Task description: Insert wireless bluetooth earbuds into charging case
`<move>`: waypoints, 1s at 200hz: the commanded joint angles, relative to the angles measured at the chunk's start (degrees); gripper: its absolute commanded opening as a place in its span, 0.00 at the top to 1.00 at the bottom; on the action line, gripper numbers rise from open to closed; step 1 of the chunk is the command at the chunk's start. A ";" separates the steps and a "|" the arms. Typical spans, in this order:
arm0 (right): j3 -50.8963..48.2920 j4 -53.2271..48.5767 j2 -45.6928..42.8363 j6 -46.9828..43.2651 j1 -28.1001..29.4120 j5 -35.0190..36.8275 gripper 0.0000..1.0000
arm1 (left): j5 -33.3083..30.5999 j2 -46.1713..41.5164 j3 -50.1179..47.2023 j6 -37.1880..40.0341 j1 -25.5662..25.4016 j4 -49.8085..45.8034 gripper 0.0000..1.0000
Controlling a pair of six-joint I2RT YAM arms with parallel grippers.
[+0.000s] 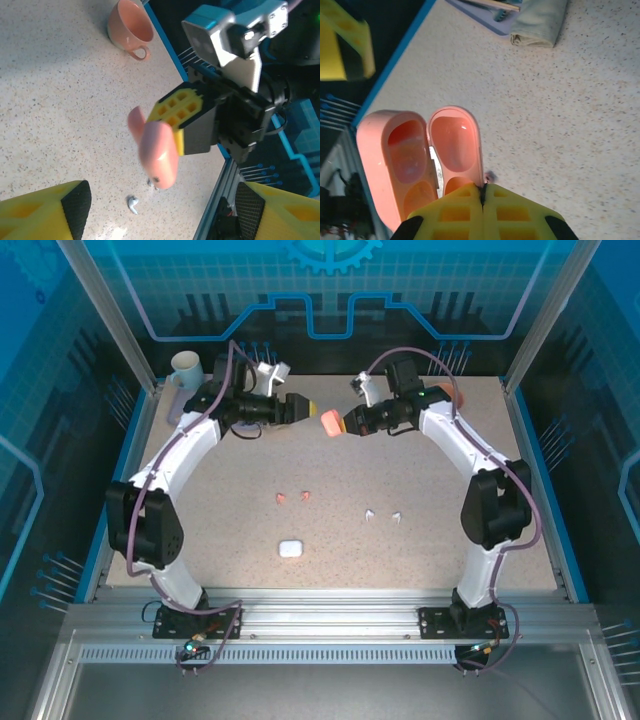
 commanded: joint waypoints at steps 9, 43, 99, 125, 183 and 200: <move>5.99 -10.54 3.58 -13.28 2.16 5.03 1.00 | 0.68 5.52 5.51 13.15 0.19 -18.85 0.21; 10.51 -14.52 6.19 -19.35 5.08 11.28 1.00 | 0.00 10.85 11.26 19.18 0.19 -27.68 0.19; 12.56 -15.46 9.22 -24.00 7.76 14.17 1.00 | 1.10 15.60 14.95 23.98 0.19 -34.45 0.24; 12.29 -14.40 9.00 -25.26 8.44 14.68 1.00 | 2.95 16.77 14.81 25.47 0.15 -36.30 0.29; 12.08 -13.31 7.98 -27.25 9.70 15.53 1.00 | 5.46 17.72 14.12 26.76 -0.40 -37.83 0.31; 11.67 -13.00 7.36 -27.27 10.07 15.46 1.00 | 5.84 18.26 14.21 27.06 -0.75 -38.29 0.34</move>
